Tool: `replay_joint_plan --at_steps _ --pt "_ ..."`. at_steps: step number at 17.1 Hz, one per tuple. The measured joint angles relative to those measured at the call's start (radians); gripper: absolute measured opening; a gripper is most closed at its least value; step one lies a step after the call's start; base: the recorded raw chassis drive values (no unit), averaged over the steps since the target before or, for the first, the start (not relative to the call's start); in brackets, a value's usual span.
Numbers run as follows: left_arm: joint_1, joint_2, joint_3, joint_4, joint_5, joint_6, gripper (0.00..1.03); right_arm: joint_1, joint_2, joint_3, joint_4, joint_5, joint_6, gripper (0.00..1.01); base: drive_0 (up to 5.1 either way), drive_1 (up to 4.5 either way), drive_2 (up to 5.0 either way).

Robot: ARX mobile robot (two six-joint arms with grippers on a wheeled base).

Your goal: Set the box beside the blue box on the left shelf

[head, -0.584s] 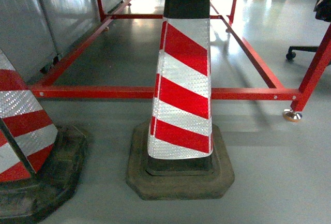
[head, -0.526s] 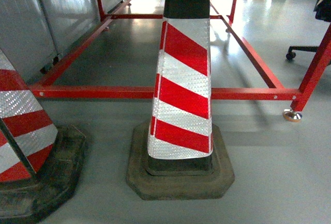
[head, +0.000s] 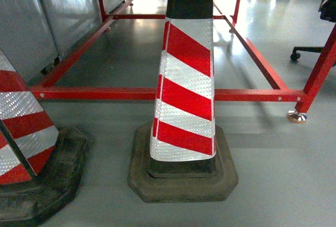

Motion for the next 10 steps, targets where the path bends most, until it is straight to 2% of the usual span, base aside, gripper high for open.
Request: replay_joint_plan --at_steps 10 --pt "0.0 0.0 0.0 0.0 -0.001 0.0 0.98 0.0 0.0 0.0 -0.002 0.0 0.0 0.98 0.0 0.0 0.0"
